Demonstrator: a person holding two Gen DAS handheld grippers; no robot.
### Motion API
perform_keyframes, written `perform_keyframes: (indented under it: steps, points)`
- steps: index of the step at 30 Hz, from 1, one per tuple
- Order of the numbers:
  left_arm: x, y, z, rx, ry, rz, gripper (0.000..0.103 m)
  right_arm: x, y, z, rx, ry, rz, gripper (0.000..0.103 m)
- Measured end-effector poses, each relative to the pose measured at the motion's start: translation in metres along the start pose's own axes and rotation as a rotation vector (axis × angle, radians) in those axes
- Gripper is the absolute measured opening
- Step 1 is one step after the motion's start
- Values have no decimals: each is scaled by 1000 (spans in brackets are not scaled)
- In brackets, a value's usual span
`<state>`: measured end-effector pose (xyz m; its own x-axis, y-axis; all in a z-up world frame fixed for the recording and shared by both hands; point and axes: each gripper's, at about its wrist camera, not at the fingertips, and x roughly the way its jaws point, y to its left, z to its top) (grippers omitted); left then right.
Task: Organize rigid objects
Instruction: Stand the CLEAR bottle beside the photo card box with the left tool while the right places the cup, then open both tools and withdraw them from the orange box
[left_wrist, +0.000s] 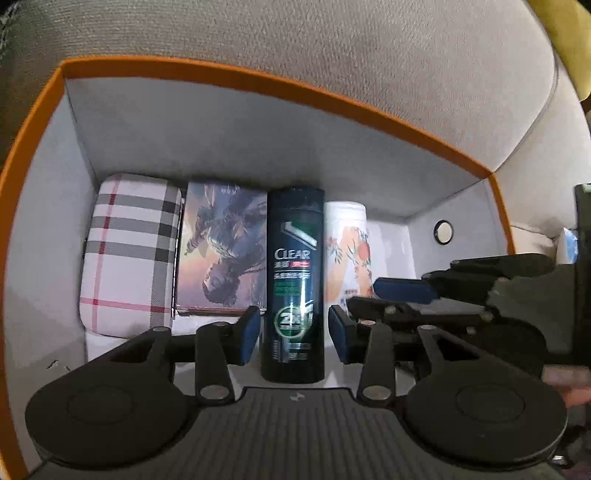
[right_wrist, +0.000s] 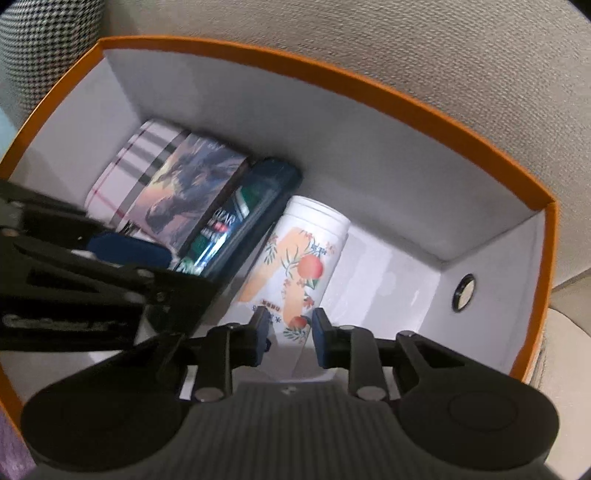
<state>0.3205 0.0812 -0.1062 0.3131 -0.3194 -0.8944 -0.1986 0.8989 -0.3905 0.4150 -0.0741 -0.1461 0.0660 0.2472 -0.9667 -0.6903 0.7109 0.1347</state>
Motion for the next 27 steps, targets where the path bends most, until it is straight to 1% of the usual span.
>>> perform_keyframes:
  steps: [2,4,6,9,13,18,22,24,27]
  points:
    - [-4,0,-1,11,-5,-4,47,0,-6,1,54,-9,3,25]
    - [-7,0,-1,20,-10,-4,41,-1,-10,2,70,-14,19,26]
    - [-6,-2,-1,26,-9,-5,31,-3,-11,1,61,-13,26,26]
    - [1,-5,-1,31,-17,5,26,-3,-7,2,9,-21,20,26]
    - [1,-6,3,32,-38,17,25,-5,-2,1,-63,-34,18,26]
    - [-1,-10,5,39,-44,33,24,1,2,6,-78,-51,29,26]
    - [-3,-11,4,40,-57,33,24,-12,-7,2,-84,-58,28,26]
    - [-11,-12,-1,59,-78,22,24,-17,-7,-1,-81,-63,22,25]
    - [-25,-18,-9,109,-126,29,24,-29,-6,-9,-83,-83,5,26]
